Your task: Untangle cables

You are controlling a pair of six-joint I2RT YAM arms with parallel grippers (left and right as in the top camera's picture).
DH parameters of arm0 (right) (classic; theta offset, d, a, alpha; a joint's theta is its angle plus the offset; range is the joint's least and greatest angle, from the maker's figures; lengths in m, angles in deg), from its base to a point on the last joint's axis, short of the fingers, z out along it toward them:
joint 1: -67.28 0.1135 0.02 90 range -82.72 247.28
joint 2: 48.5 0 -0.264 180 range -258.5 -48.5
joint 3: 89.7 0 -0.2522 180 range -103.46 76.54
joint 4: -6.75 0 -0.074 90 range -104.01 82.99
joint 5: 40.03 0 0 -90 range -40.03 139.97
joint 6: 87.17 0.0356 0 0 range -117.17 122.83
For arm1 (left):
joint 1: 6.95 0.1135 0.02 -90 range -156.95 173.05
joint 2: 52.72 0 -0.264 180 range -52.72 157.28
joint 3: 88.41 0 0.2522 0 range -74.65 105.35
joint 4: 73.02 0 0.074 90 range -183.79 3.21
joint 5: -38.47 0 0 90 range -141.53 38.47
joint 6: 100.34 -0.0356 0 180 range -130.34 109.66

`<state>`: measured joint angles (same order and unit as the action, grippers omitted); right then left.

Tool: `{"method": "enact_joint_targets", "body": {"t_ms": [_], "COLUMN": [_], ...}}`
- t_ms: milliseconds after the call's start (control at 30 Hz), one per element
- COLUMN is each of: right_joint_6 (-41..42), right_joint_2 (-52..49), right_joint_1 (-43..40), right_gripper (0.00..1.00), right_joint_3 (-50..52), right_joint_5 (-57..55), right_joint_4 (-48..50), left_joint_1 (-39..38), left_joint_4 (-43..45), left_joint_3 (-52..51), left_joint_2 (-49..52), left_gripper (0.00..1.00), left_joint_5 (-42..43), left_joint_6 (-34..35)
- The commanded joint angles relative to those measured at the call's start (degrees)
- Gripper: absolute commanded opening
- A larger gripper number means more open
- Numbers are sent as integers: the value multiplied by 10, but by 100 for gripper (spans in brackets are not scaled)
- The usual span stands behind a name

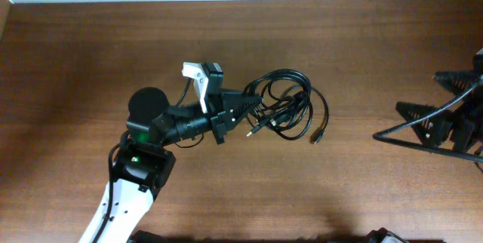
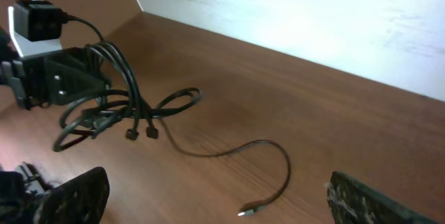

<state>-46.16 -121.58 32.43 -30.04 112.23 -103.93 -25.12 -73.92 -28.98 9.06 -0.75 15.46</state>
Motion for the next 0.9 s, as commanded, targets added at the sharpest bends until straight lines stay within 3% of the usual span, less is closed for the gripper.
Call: {"method": "enact_joint_targets", "body": {"t_ms": [0, 100, 167, 233, 333, 400, 533, 600, 633, 700, 767, 867], "right_joint_6": [37, 41, 68, 144, 290, 345, 337, 263, 213, 173, 176, 179], "right_joint_2": [7, 24, 28, 24, 24, 23, 1, -19, -31, -47, -63, -92], "right_joint_1": [-3, 0, 40, 83, 113, 113, 131, 204, 282, 394, 430, 443], "right_gripper": [99, 99, 99, 99, 99, 99, 99, 99, 99, 99, 99, 95], "right_joint_3": [-1, -1, -2, -2, -2, -2, -1, -2, -1, -1, -1, -1], "right_joint_5": [17, 19, 22, -8, -193, -258, -256, -238, -240, -278, -310, -315], "right_joint_4": [-4, -4, -4, 2, 10, 20, 55, 62, 61, 87, 95, 93], "left_joint_1": [3, -24, -45, -69, -97, -119, -138, -138, -138, -138, -138, -138], "left_joint_4": [29, 86, 101, 89, 26, -6, -36, -40, -40, -50, -56, -12], "left_joint_3": [2, 2, 2, 2, 2, 2, 2, 2, 2, 2, 2, 2], "left_joint_2": [-3, -3, -3, -3, -3, -3, -2, 7, 15, 16, 16, 16], "left_gripper": [0, 0, 0, 0, 0, 0, 0, 0, 0, 0, 0, 0], "left_joint_5": [111, 198, 193, 103, -61, -158, -251, -251, -251, -203, -139, -87], "left_joint_6": [-106, -191, -216, -214, -186, -186, -186, -192, -206, -246, -294, -294]}}
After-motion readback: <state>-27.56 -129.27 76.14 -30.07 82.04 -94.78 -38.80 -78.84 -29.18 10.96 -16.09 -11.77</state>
